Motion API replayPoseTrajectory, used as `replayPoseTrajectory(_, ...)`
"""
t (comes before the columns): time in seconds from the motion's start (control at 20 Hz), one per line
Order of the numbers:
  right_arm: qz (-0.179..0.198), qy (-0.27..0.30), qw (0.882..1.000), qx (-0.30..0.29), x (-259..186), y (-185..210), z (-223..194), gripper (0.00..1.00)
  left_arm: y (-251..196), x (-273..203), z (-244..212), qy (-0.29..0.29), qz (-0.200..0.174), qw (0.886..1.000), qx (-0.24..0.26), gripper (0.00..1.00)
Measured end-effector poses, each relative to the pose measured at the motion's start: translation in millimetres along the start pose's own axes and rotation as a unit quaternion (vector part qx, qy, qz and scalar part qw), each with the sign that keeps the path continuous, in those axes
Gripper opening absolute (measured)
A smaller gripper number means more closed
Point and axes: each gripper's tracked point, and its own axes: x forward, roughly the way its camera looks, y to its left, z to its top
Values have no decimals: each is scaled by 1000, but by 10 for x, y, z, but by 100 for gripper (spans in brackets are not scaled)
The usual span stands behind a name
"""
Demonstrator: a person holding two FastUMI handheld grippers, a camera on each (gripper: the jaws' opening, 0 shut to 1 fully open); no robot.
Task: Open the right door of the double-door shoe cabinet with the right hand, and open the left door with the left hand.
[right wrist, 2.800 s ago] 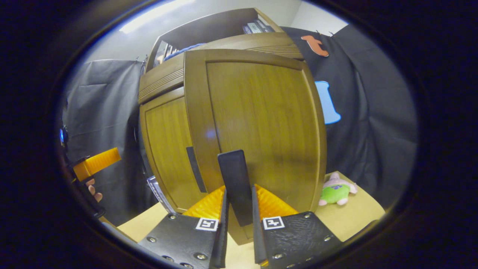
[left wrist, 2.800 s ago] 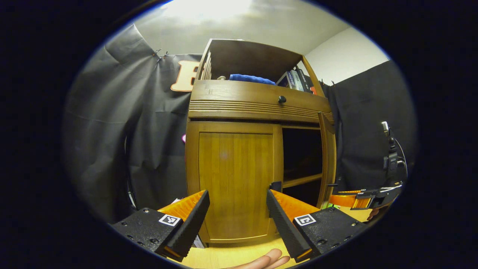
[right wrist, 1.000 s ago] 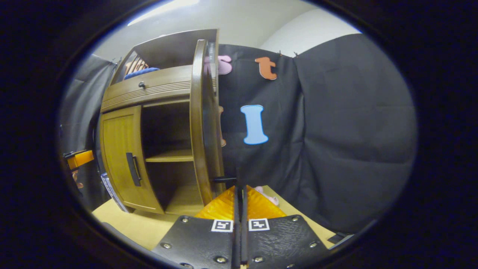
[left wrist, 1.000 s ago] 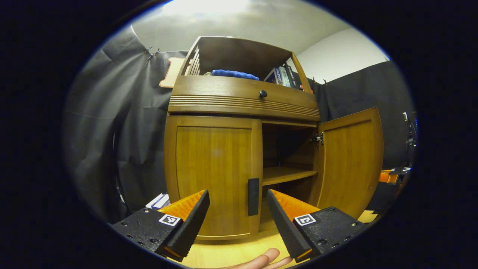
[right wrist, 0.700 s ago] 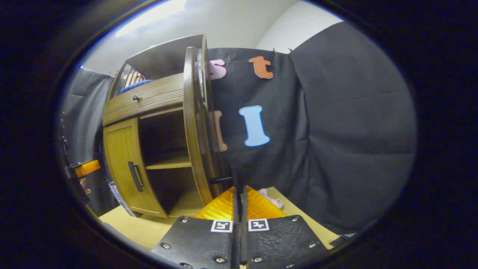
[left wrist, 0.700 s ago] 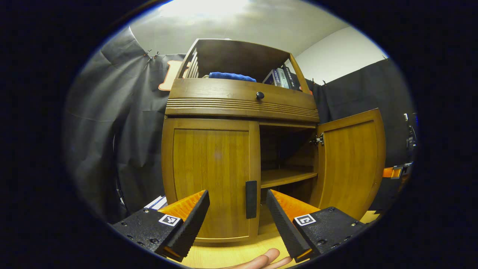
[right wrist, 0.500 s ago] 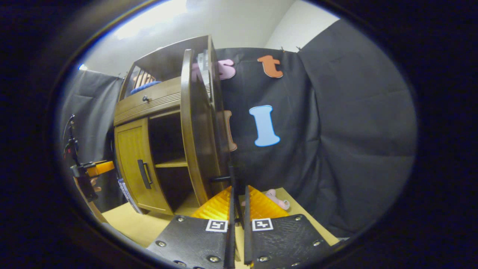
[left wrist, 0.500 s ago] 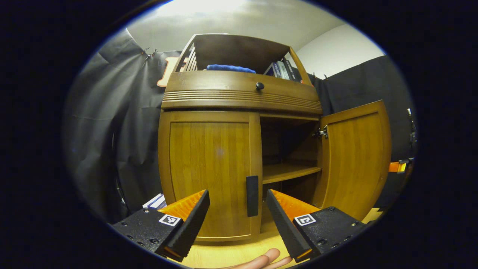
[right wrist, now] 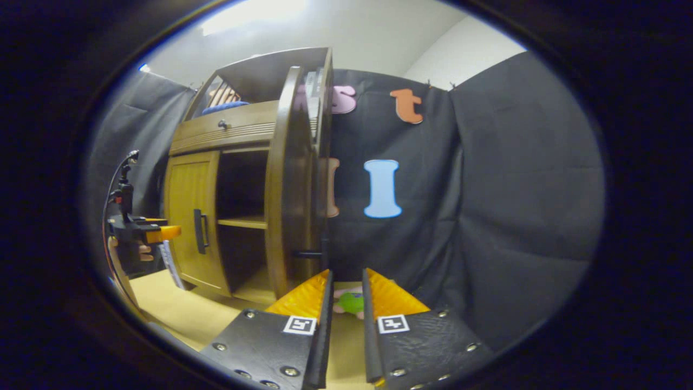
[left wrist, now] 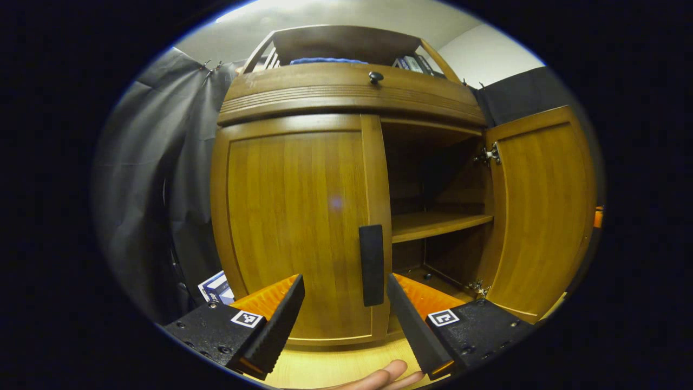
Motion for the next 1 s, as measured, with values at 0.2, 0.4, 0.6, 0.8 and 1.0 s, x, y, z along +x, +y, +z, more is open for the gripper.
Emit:
replayPoseTrajectory(0.2, -27, -21, 999, 5, -304, -206, -37, 40, -106, 98, 44, -10, -4, 1000, -15, 94)
replayPoseTrajectory(0.4, -23, -53, 995, 85, -701, -314, 41, 98, -114, 118, 121, -26, 9, 999, -17, 94)
replayPoseTrajectory(0.6, -29, -69, 989, 128, -1001, -468, 165, 98, -249, 277, 76, -8, 5, 1000, 6, 94)
replayPoseTrajectory(0.8, -55, -80, 987, 126, -1072, -535, 242, 98, -381, 488, 77, -9, 1, 1000, 9, 94)
replayPoseTrajectory(1.0, -36, -80, 987, 132, -1109, -339, 286, 100, -419, 693, 99, -33, 6, 999, -2, 95)
